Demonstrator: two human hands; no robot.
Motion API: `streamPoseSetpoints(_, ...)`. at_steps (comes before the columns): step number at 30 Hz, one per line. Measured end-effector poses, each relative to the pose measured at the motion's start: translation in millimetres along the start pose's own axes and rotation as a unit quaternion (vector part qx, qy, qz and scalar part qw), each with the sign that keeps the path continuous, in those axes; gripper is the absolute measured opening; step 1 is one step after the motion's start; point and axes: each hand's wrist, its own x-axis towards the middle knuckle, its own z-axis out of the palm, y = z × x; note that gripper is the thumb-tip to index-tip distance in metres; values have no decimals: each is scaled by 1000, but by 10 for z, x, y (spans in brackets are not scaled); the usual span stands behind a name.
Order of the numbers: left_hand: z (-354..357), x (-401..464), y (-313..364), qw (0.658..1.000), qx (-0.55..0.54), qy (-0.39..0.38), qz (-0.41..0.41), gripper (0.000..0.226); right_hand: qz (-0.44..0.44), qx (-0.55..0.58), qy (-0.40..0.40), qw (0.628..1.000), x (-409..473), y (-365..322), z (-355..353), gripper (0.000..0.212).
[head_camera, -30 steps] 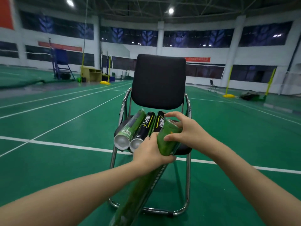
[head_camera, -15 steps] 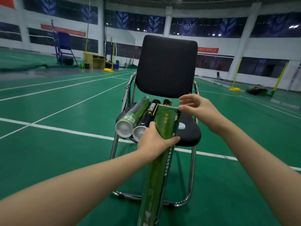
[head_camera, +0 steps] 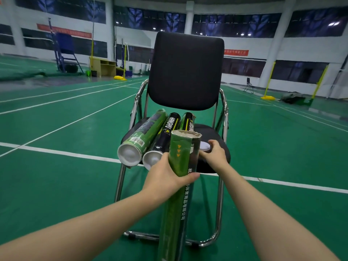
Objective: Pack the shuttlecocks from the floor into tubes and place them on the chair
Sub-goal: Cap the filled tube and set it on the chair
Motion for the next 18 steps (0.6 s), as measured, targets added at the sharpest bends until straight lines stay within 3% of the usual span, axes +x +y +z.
streamPoseSetpoints(14, 53, 93, -79, 1000, -7, 13, -1, 62, 45, -98, 91, 990, 298, 48, 289, 62)
streamPoseSetpoints(18, 25, 65, -71, 1000, -16, 16, -7, 62, 15, -34, 79, 996, 191, -38, 147, 65)
